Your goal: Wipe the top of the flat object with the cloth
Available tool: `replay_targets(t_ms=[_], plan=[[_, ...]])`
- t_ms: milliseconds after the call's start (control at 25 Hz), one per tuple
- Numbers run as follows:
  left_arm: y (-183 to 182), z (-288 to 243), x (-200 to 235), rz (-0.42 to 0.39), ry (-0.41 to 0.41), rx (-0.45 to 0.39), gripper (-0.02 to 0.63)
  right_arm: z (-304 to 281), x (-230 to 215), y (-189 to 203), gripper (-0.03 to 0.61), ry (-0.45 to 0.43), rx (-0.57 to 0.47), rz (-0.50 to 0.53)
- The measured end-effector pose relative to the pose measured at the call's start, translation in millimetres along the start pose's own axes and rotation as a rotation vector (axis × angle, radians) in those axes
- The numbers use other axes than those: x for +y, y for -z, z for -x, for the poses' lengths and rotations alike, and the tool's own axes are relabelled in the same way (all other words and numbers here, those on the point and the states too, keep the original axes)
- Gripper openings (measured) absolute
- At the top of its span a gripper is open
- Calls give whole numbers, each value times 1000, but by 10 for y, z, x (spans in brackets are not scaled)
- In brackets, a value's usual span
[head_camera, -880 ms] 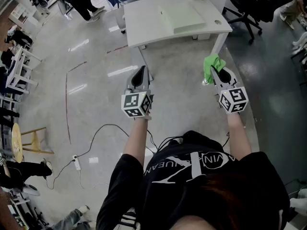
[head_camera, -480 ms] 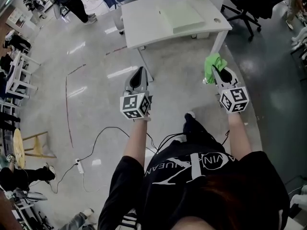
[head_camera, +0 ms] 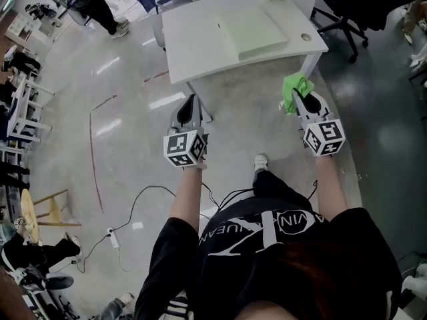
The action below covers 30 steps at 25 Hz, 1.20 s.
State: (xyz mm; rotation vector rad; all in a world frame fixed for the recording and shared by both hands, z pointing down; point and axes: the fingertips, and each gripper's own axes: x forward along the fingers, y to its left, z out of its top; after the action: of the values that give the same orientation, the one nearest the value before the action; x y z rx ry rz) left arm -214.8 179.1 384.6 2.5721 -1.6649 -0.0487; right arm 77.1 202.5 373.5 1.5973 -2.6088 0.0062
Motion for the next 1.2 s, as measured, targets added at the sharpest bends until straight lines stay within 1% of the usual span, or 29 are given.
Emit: replay_targets(t_ms=[280,400,640,880,1080,1200], plan=[[-46,-775,107,2,-9,16,11,-666,-482,-7,51,-44,30,-9],[-28,-1073,173,8,-26,18,11,-932,-689,-4,51,-62,32,-10],[49,-1533,199,10,-51,29,11,-1341,-995,59,51,-115,37,-16],[258,-1752,240,17,-55,91,11,-1624,-1136,135,51,-152,50,-29],[291,-2066,432,22,-63,106,11,-1958,-1255,143,51,-168,54,-43],[390,-2338,545,41,-59,113,11,-2208,-1312,193,51,-179,85,-24]])
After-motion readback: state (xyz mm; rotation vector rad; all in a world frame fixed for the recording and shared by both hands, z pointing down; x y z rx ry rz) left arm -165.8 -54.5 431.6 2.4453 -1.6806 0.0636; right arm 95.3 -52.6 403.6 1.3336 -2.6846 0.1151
